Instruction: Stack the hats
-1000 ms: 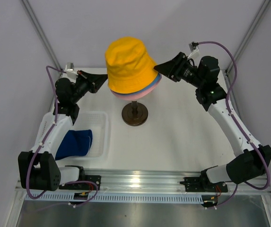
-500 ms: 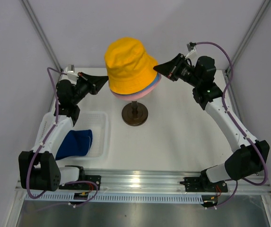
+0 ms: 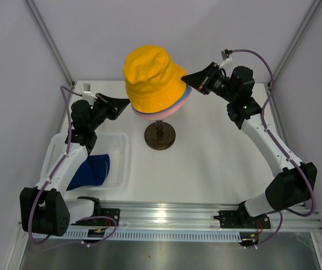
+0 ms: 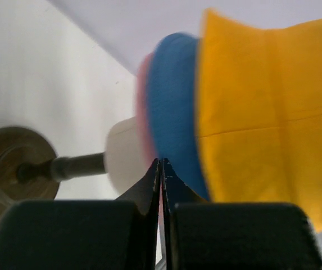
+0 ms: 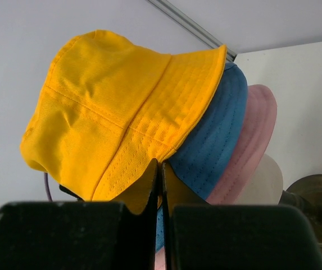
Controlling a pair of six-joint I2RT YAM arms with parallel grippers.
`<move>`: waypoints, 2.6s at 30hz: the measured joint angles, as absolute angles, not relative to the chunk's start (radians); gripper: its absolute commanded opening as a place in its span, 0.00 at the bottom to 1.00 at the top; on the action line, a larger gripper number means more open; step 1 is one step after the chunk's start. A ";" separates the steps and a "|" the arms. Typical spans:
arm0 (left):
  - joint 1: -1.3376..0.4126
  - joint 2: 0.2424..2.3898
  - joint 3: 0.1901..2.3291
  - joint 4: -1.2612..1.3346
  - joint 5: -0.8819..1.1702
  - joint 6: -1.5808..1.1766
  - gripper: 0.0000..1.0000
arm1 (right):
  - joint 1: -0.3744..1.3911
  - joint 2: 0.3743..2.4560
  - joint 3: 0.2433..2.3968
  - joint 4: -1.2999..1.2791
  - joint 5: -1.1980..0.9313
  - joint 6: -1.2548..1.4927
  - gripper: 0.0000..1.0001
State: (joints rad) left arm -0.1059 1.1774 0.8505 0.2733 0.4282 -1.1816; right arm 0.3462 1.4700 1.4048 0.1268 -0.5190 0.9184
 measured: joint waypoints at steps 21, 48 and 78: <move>-0.051 1.054 0.782 0.106 0.387 -1.081 0.44 | 0.336 1.580 1.584 0.041 -0.566 0.857 0.11; 0.030 1.309 0.856 0.607 0.627 -1.346 0.52 | 0.324 1.684 1.700 -0.011 -0.619 0.824 0.10; -0.033 1.320 0.990 0.319 0.518 -1.209 0.01 | 0.328 1.709 1.742 -0.044 -0.628 0.794 0.00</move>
